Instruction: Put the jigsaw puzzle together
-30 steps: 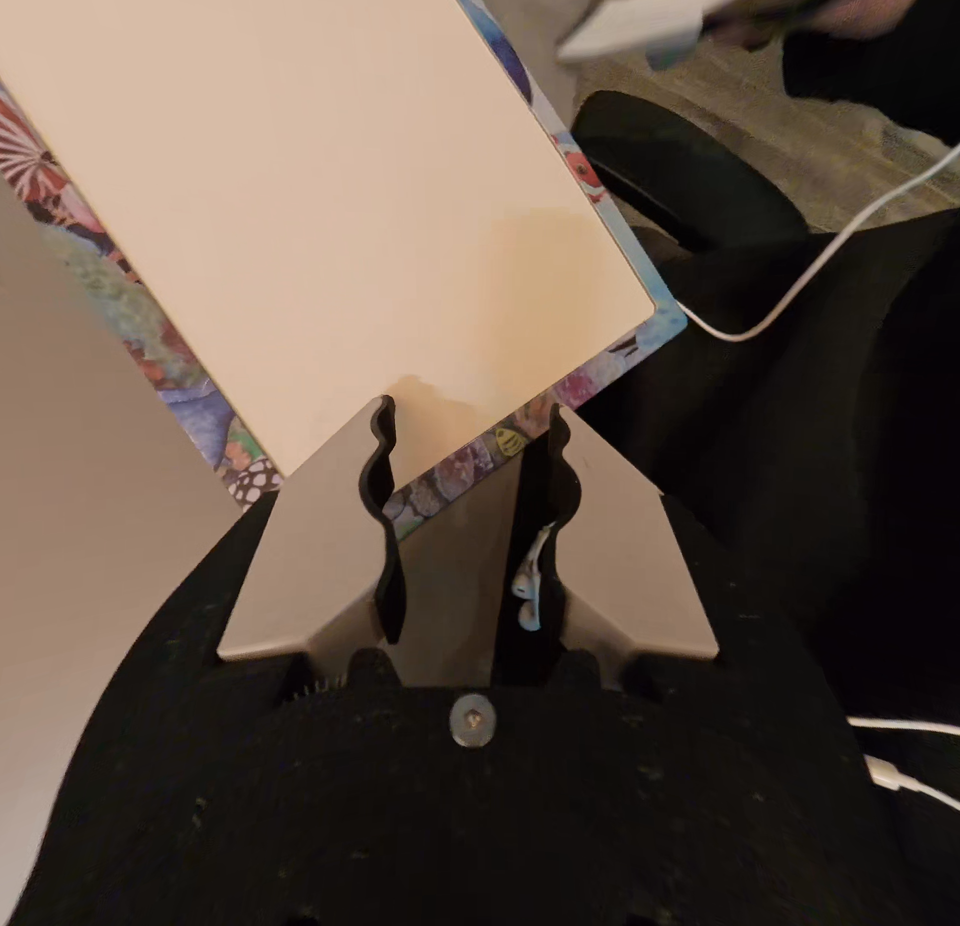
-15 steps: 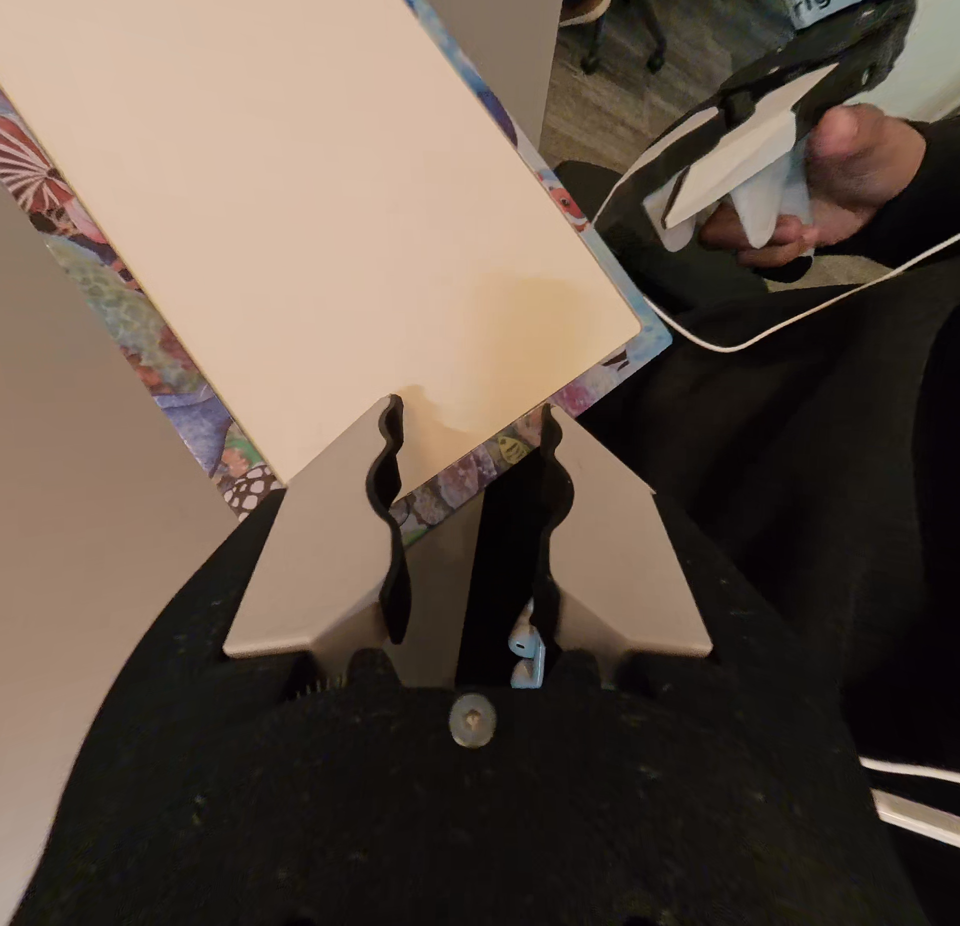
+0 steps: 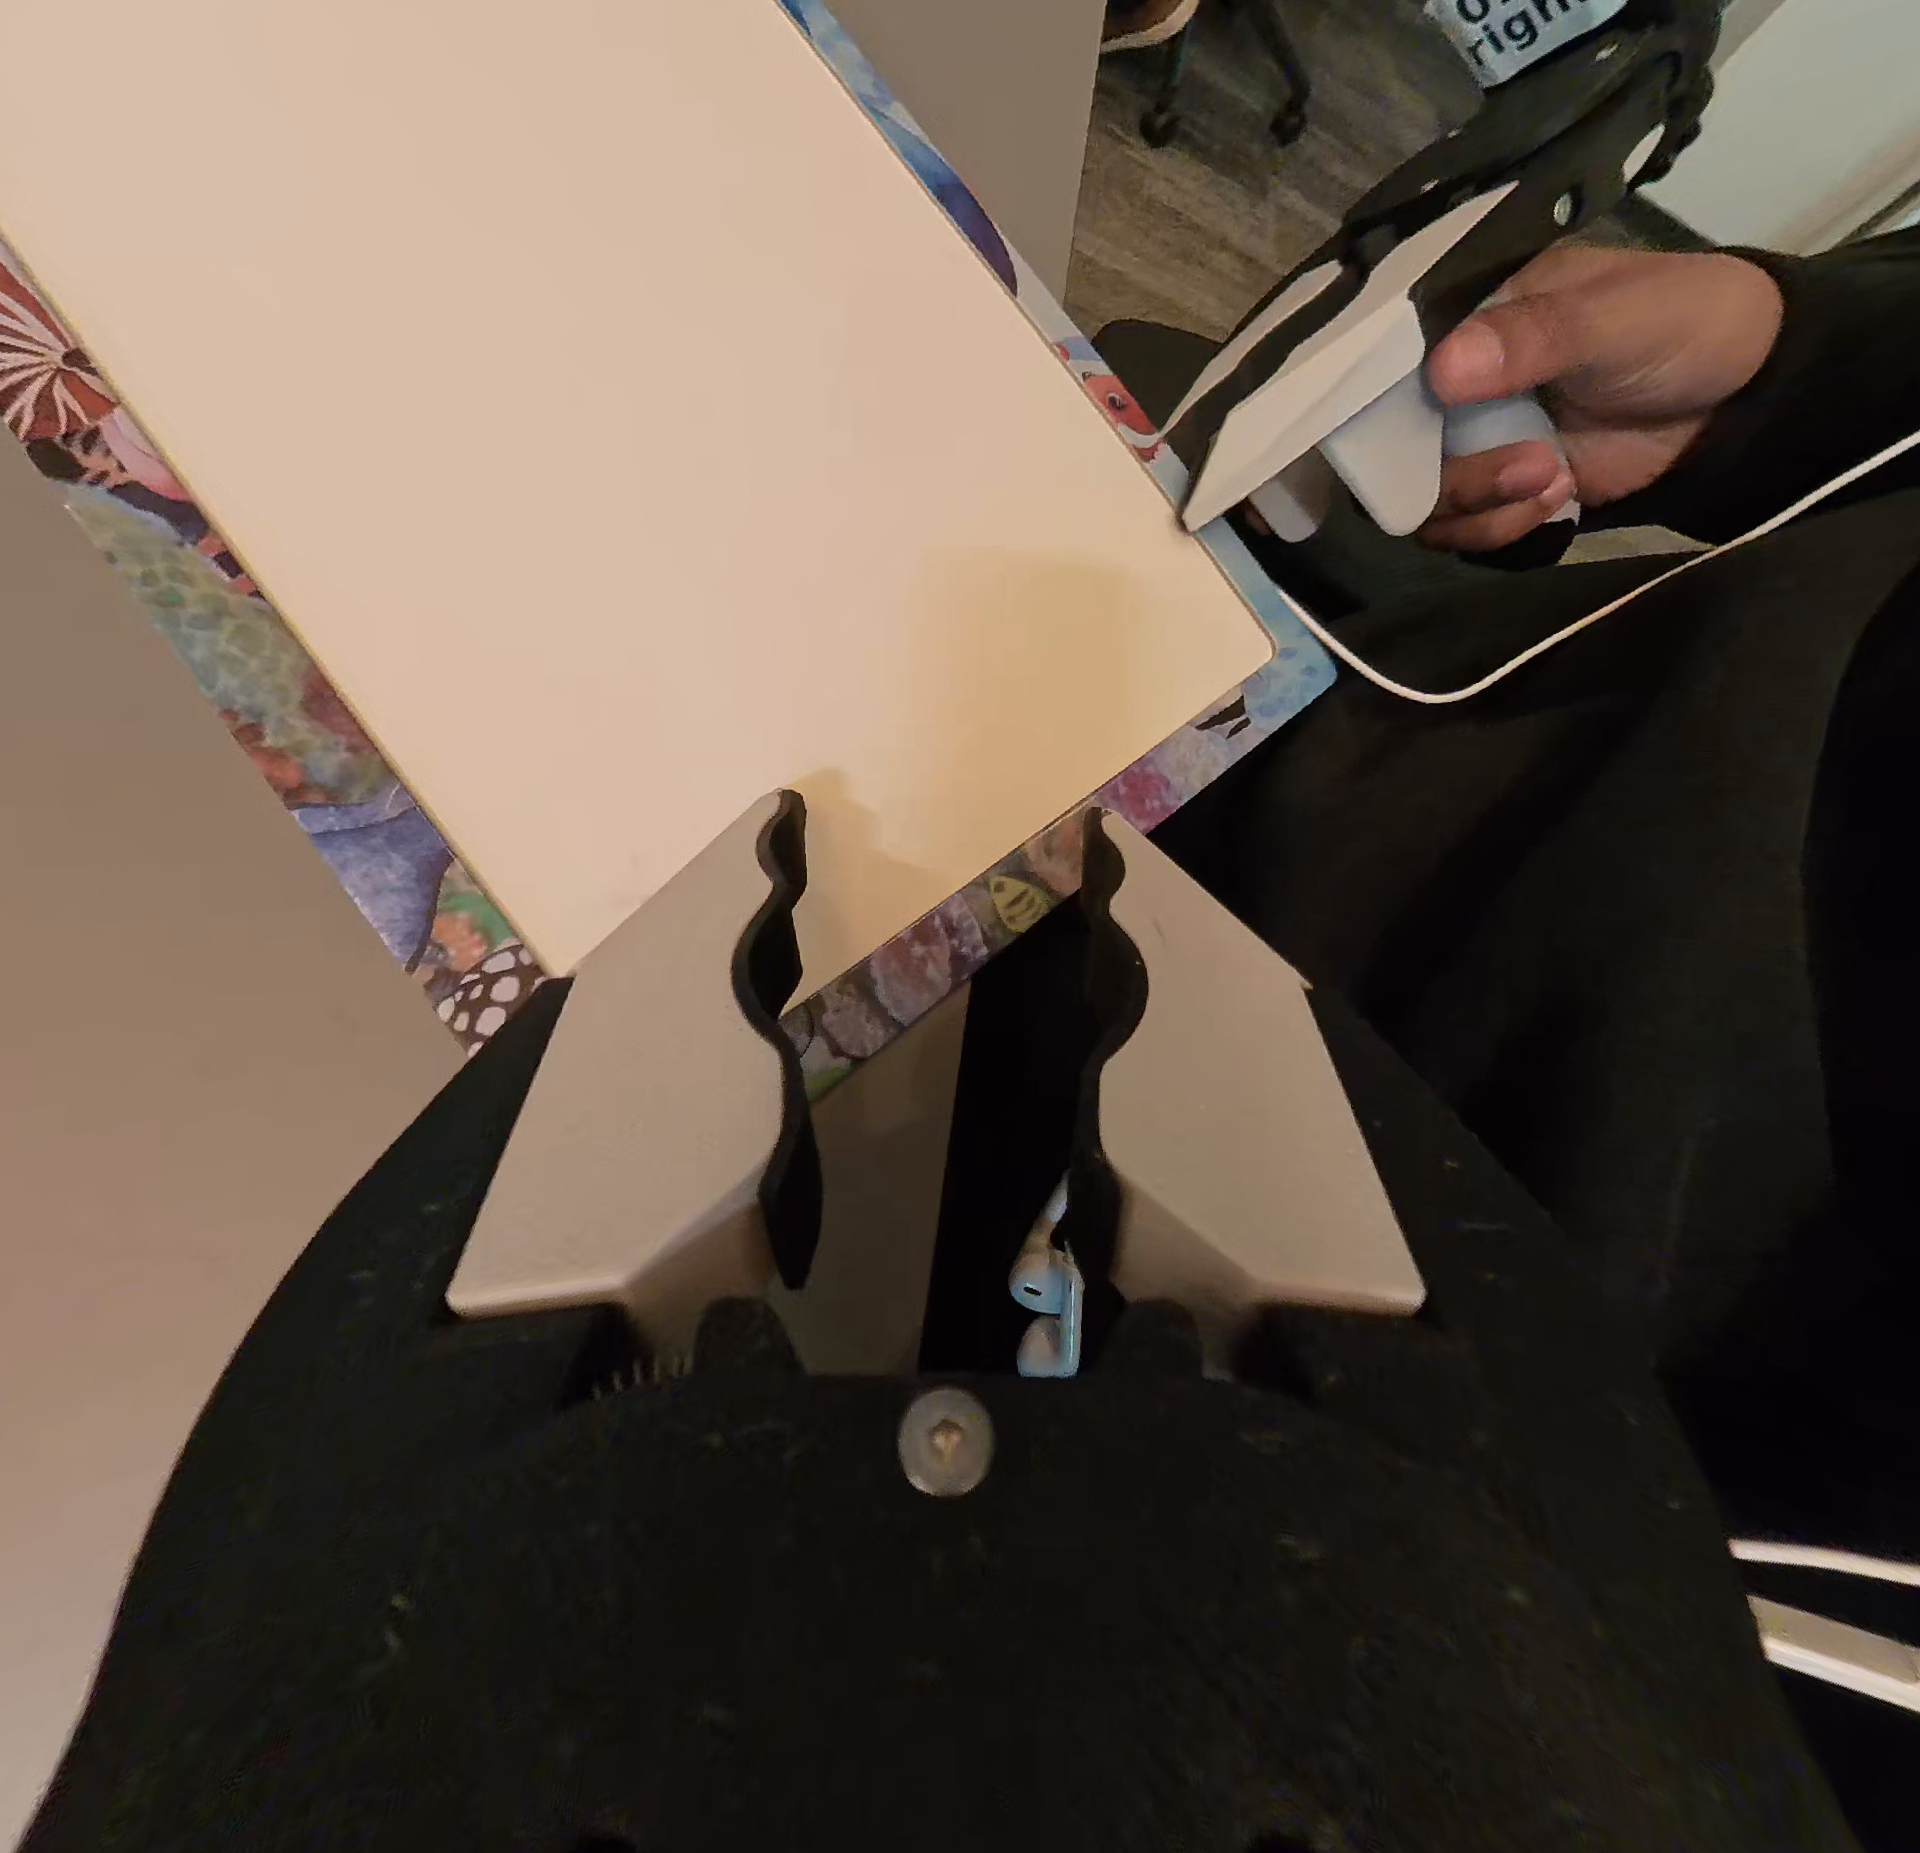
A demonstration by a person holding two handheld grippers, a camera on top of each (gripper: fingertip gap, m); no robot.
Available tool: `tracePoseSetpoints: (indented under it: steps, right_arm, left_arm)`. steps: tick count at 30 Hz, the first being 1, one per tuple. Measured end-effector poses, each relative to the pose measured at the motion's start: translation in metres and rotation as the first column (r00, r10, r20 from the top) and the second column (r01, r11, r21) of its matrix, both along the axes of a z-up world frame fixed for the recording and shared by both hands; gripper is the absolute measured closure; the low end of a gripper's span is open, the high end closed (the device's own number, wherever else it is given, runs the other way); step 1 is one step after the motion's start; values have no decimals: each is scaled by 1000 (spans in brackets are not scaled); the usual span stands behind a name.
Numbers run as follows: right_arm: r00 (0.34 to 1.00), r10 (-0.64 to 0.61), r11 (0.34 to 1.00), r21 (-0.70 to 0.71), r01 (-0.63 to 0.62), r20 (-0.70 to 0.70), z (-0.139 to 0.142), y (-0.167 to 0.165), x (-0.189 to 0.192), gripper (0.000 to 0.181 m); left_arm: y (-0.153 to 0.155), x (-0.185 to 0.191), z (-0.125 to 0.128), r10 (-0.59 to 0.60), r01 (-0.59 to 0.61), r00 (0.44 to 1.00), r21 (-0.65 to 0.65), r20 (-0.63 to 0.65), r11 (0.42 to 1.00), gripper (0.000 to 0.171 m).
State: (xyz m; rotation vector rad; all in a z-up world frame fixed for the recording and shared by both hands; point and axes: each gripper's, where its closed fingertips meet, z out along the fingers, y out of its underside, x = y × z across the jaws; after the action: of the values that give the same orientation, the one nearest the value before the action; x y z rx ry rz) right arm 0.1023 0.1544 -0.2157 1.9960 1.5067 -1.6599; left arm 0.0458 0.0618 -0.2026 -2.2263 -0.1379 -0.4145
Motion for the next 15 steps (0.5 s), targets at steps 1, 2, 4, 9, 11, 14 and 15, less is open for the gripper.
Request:
tracePoseSetpoints:
  steps: [1,2,4,9,11,14,15]
  right_arm:
    - [1000,-2,1000,-6,2,-4,1,1,-1,166]
    - [1000,-4,1000,-21,4,-4,2,2,-2,168]
    - [1000,-6,999,-49,6,-13,9,5,-3,169]
    - [990,56,998,0,-56,-127,55,28,-6,173]
    - [973,108,994,56,-98,-203,81,38,-9,173]
    - [930,257,957,205,-206,-263,111,45,-10,174]
    - [908,320,932,263,-250,-270,119,45,-9,174]
  left_arm:
    - [0,0,0,-3,3,1000,0,-11,1000,121]
    - [-1,0,1,-8,8,1000,4,-19,1000,120]
    - [-3,-1,3,-6,7,999,13,-38,1000,120]
    - [-8,-20,26,81,-70,993,122,-88,990,120]
    - [-11,-31,39,128,-111,988,183,-86,977,120]
    - [-18,-46,53,195,-169,977,244,-88,955,119]
    - [-20,-51,57,216,-187,973,261,-86,947,118]
